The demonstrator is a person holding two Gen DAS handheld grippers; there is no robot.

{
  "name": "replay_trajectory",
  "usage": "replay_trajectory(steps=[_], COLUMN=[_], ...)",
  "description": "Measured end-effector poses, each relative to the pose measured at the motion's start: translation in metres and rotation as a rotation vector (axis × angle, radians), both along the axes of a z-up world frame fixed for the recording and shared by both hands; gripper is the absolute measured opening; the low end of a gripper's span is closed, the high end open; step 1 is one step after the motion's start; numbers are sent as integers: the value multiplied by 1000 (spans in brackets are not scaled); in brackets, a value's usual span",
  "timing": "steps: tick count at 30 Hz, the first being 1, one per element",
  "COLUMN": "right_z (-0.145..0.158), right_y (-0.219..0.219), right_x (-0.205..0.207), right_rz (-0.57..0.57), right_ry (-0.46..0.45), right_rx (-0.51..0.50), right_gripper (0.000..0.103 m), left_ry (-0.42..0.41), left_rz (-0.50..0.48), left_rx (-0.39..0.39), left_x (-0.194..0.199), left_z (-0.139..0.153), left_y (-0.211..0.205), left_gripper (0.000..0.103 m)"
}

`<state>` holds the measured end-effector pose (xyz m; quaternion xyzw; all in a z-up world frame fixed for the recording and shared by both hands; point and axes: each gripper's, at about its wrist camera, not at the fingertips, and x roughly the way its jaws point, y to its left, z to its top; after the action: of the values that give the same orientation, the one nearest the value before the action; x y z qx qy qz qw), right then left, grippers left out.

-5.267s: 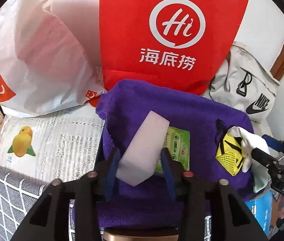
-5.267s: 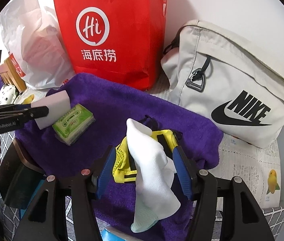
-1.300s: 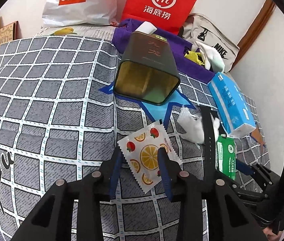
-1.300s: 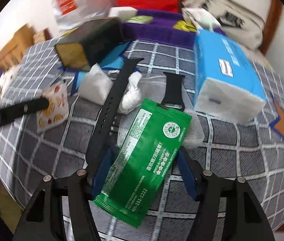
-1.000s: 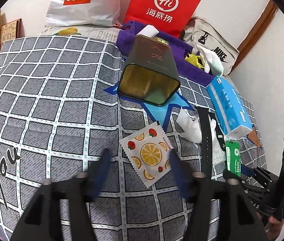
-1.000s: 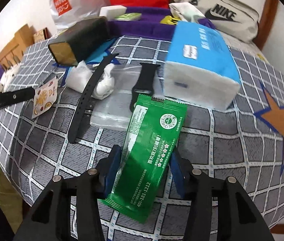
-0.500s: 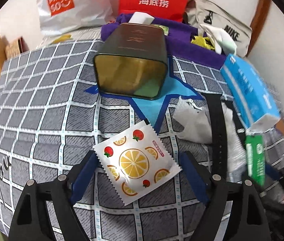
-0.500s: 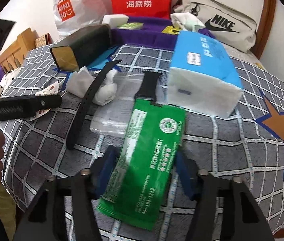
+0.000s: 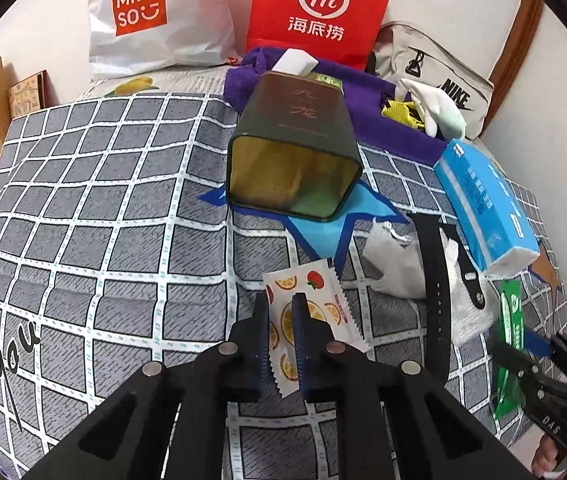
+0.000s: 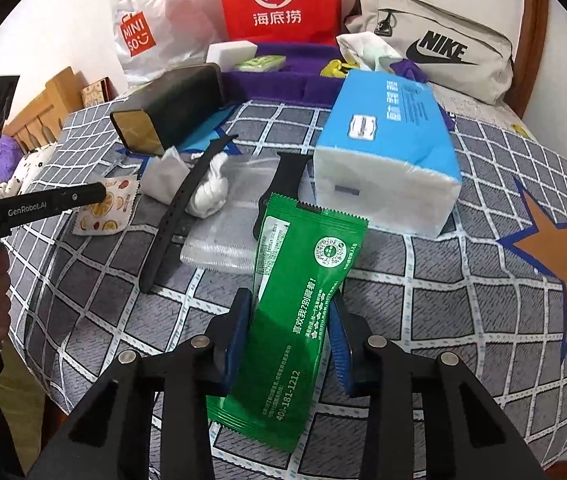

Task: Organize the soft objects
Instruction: 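Grasp the green packet with the right gripper while the left gripper grasps the orange-print packet, then lift both packets and carry them up onto the purple towel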

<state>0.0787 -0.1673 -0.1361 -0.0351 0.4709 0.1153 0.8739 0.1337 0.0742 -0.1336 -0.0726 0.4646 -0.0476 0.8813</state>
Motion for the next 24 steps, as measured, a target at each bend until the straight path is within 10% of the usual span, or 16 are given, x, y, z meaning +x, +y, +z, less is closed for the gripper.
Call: replay_trajectory(steps=[3,8,12,17,24], right_z=[3,1,-3,-8,-8], right_y=[1,0,-1,-1,1], right_x=[0,-1,-2,-2,-2], right_rz=[10,12,9,8,23], right_ry=[-4,10,27,40,36], right_rx=[-7,2,4,7,12], right_gripper=[37,38,38,38,38], left_ry=[17,27,17,-17,-18], left_rz=[1,-50,-71,-108,-140], left_rx=[-16,-24,73,197,135], left_x=[-1,-2,-1,-6,-10], left_z=[-3,-7,-12,-18,-11], left_y=[-5,-25,-47,-67,-60], left_gripper=[14,61,71,64,35])
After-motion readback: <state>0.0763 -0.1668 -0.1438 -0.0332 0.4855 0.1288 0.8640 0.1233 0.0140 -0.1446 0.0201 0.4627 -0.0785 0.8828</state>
